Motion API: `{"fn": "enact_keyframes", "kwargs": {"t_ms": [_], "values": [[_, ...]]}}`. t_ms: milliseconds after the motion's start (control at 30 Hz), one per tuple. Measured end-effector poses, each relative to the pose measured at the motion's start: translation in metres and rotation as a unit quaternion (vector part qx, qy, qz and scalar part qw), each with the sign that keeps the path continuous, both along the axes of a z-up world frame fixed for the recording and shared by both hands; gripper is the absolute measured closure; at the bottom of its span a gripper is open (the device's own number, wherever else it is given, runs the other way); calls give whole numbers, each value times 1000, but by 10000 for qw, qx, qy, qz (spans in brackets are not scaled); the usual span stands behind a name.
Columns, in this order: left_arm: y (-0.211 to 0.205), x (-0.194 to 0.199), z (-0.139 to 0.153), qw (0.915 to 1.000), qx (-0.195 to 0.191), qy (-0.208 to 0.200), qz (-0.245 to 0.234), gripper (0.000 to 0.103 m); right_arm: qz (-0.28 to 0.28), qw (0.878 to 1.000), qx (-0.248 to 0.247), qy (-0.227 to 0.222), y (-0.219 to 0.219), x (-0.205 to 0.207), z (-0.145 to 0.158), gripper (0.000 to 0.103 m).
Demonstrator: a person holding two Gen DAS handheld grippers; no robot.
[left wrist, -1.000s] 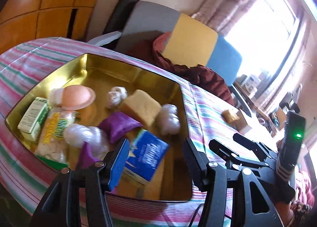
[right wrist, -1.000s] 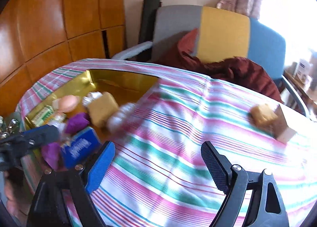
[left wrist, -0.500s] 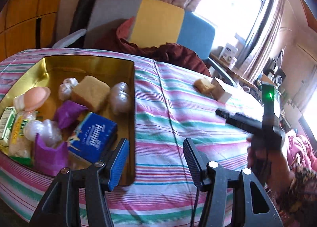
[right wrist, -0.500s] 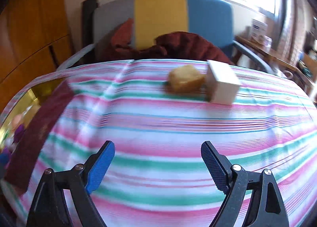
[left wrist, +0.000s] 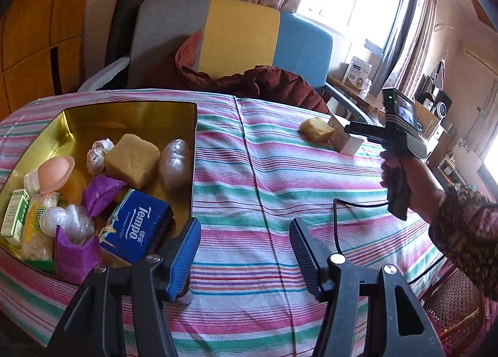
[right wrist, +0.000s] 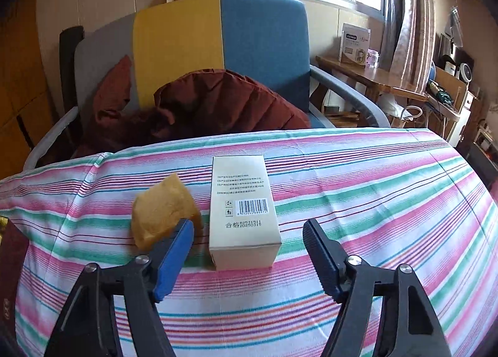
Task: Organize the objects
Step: 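Move the right gripper to the white printed box and grasp it, then grasp the second yellow sponge with the left gripper while the right holds the white box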
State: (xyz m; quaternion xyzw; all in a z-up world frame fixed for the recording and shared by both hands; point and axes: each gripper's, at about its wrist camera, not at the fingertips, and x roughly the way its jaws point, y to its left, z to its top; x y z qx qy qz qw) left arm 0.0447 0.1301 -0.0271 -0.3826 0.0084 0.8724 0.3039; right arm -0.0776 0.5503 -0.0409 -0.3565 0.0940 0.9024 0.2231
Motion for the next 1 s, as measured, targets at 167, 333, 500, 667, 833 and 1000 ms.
{"fn": "enact_keyframes", "kwargs": {"t_ms": [167,333,500,667,833,1000], "values": [[12,3,-1,9998,-169,16,-140,43,6,9991,-379,-166,16,-20,-17,43],[25,2,-4,9992,-260,-30,-315,43,195,9987,-426,-190,15,-22,-27,53],[49,-7,-7,9984,-238,-130,-500,43,261,9991,-315,-72,7,6,-28,53],[85,-29,-3,9977,-119,-151,-643,43,12,9996,-258,143,7,44,-27,53],[139,-64,-3,9962,-282,-93,-820,37,-499,9974,-306,427,17,70,-26,53],[209,-101,-14,9898,-712,-43,-1237,35,-777,9954,-301,476,23,75,-27,53]]}}
